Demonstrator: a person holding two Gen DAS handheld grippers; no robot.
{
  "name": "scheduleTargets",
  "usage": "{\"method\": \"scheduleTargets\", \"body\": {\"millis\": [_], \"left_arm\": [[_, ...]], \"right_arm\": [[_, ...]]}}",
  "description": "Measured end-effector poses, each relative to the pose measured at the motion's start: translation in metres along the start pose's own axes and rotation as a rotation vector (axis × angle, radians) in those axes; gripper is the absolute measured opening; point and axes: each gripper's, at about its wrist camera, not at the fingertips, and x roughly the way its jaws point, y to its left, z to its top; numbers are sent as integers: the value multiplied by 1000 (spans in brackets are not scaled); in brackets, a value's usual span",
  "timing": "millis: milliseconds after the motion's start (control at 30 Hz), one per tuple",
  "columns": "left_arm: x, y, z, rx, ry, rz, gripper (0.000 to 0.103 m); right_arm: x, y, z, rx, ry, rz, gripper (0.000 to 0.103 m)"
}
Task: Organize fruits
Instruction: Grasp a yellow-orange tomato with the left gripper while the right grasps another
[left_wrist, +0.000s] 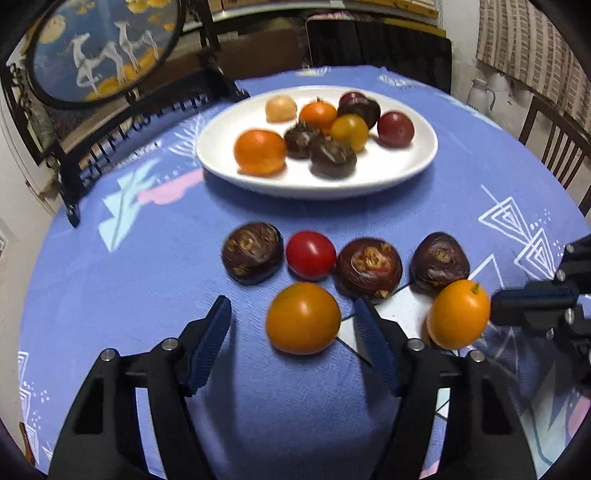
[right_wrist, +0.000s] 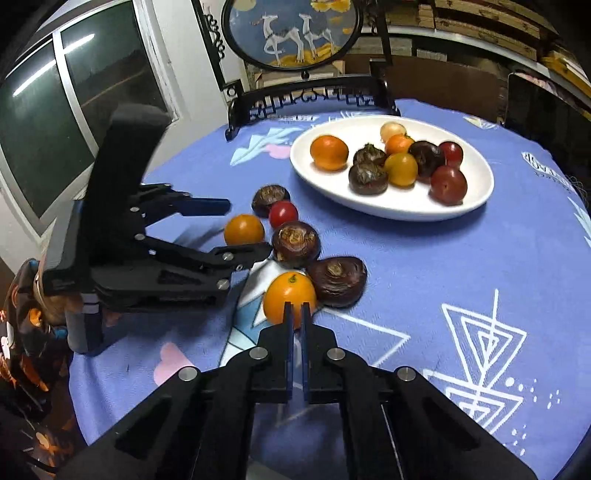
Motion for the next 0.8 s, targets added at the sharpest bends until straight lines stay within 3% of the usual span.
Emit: {"method": "scheduleTargets", "body": {"millis": [33, 67, 100, 133, 267, 367, 400, 433, 667, 800], "left_arm": [[1, 0, -1, 0, 0, 1, 62], [1, 0, -1, 0, -3, 0, 55], [0, 1, -1, -4, -5, -13, 39], [0, 3, -1, -17, -2, -25, 37], [-5, 11, -1, -40, -14, -24, 37], [-14, 14, -4, -44, -35, -34, 37], [-18, 15, -5, -40, -45, -31, 37], [-20, 16, -6, -41, -50, -31, 37], [-34, 25, -9, -52, -73, -42, 37], [-44, 25, 0, -55, -105, -44, 37]], "right_arm": [[0, -1, -1, 3, 4, -6, 12], [1, -2, -3, 8, 9, -1, 36], [2, -2, -4, 13, 5, -2, 47], [3, -2, -5, 18, -1, -6, 58], [13, 3, -3, 28, 21, 31, 58], [26, 10, 3, 14, 32, 11, 56], [31, 11, 5, 15, 34, 8, 50], [34, 12, 6, 5, 35, -4, 34], [24, 18, 2, -48, 38, -23, 34], [0, 8, 14, -29, -34, -36, 34]]}}
